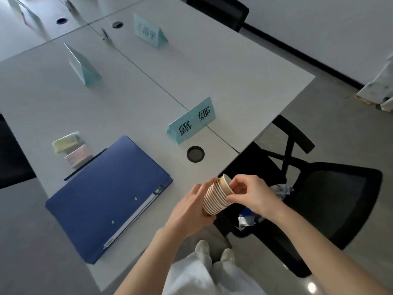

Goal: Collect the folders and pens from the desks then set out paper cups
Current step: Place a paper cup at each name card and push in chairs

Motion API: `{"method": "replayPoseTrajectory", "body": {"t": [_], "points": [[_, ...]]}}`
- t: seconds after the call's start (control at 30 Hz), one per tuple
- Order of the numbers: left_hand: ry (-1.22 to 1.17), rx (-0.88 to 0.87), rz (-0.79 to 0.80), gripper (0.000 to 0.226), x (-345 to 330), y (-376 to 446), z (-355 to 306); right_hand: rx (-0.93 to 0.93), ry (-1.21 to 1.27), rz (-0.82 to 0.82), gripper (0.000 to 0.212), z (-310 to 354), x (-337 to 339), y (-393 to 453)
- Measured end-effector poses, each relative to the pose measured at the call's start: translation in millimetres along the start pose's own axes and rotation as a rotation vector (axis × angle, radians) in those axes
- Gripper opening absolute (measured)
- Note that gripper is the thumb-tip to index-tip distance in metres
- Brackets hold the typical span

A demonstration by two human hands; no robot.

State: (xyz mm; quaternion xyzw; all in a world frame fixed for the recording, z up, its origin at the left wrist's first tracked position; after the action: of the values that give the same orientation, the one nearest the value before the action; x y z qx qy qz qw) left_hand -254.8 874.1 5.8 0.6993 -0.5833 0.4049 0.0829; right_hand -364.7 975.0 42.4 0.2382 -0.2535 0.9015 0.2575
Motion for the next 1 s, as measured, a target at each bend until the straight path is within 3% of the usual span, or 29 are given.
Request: {"method": "replayPoseTrajectory", "body": {"t": [0.23, 0.37, 0.53, 0.7, 0.87, 1.0], "points": [[-0.090, 0.159, -0.162, 0.094, 33, -7, 45, 0.015, 0.034, -0.195, 0.013, 8, 33, 36], [-0.251, 0.263, -0.287, 0.098, 50, -13, 79, 0.022, -0.123, -0.334, 0.009, 13, 53, 71], [-0.346, 0.299, -0.353, 0.102, 58, -14, 95, 0.075, -0.454, -0.226, 0.002, 5, 26, 125], [-0.368, 0.322, -0.371, 0.103, 58, -15, 98, 0.118, -0.729, -0.103, 0.016, -3, -2, 147], [-0.373, 0.328, -0.360, 0.104, 52, -15, 94, 0.153, -0.810, -0.035, 0.019, -9, -16, 153], [-0.355, 0.335, -0.367, 0.104, 51, -18, 87, 0.197, -0.756, -0.121, 0.019, 3, -7, 144]]}}
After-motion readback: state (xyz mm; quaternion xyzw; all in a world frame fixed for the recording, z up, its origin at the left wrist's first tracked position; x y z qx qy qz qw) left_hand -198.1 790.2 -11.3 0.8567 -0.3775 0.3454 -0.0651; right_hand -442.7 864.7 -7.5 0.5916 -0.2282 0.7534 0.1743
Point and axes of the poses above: each hand's wrist, its own y-axis towards the middle knuckle, its own x-axis out of the back of the hand, z = x × y, the point moved 10 cm from there along y, towards the middle knuckle, and after that the axes turned 6 degrees about x, right-handed, at the moved point
